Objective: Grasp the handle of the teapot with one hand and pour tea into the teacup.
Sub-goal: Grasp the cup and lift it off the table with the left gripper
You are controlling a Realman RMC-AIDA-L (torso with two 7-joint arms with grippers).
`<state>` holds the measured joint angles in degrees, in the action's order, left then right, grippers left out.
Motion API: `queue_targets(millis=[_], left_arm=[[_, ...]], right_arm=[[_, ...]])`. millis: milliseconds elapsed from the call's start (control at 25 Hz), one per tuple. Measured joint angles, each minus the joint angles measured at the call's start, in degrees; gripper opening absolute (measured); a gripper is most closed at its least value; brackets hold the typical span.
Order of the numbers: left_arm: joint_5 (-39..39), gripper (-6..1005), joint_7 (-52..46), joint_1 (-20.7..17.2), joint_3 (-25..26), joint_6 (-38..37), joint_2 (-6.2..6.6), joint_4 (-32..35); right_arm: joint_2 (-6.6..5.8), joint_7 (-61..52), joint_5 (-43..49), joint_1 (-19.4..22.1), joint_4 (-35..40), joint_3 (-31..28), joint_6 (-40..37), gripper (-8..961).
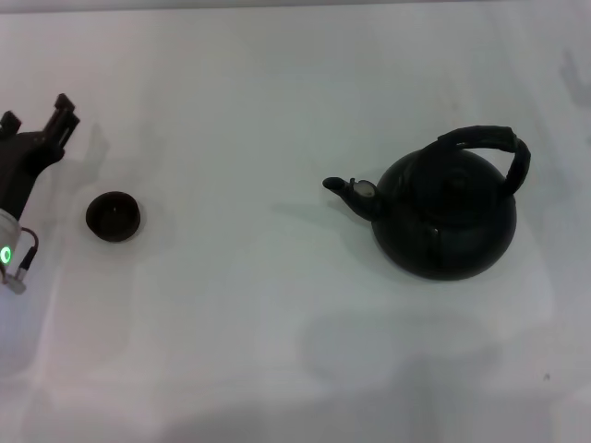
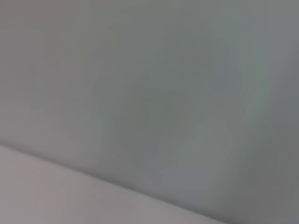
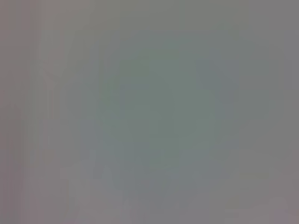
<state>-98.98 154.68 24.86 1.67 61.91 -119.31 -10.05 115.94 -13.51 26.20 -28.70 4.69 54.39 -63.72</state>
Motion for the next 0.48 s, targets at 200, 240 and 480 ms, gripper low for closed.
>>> queue_targets(millis=[200,240,480], left_arm=[[3.9,887,5.36,0.09,0.01,2.92,0.16,0.6],[4.29,888,6.28,-0.01,0.0,3.74,0.15,0.85],[4.44,886,7.13,-2.27,0.46,10.78,0.23,1.71]], right_arm=[[-0.09,-0.01,-0.01,-0.48,0.32,0.17,1.47,719],[-0.1,0.0,-0.01,-0.49,0.38,0.04,1.49,719],[-0.16,-0.05,-0.02,-0.56,0.46,-0.08,1.14,720]])
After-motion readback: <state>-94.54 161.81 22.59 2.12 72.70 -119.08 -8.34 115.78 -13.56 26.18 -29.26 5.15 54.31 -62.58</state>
